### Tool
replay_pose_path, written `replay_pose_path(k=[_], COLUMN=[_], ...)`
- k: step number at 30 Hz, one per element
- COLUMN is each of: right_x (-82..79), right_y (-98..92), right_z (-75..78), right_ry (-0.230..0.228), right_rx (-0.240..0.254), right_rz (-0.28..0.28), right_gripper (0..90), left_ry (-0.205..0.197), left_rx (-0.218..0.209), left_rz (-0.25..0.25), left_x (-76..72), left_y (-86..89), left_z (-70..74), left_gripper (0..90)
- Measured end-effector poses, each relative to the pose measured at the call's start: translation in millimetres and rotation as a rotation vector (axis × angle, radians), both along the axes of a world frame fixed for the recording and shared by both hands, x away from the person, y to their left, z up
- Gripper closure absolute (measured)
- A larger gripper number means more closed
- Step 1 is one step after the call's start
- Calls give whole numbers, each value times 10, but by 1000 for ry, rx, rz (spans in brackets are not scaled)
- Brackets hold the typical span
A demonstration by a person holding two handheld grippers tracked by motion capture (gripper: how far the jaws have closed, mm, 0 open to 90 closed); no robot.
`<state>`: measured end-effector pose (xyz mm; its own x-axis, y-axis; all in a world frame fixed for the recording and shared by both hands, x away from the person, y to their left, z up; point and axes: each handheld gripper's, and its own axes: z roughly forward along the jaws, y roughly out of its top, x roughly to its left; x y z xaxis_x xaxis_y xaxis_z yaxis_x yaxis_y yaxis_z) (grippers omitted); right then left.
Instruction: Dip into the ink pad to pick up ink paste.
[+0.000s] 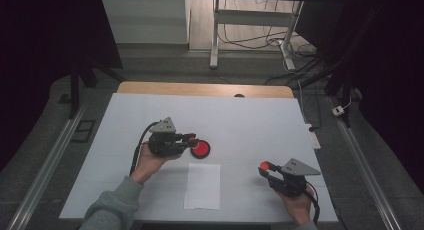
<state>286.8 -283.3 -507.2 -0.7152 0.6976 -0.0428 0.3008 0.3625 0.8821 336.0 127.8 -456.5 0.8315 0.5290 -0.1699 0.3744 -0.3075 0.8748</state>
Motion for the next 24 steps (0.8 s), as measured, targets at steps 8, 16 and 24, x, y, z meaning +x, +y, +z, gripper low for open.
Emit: replay_pose_path(k=[8, 16, 24], right_x=[6, 8, 16], right_y=[8, 10, -23], right_z=[-7, -7, 6], right_ry=[3, 2, 1], right_rx=[0, -1, 6], right_rz=[1, 2, -10], right_gripper=[646, 646, 647], left_ry=[17, 22, 19], left_rx=[-2, 7, 10], left_rz=[-25, -49, -57], left_x=[-64, -112, -142], left_y=[36, 29, 28], left_z=[49, 76, 91], left_gripper=[723, 723, 722])
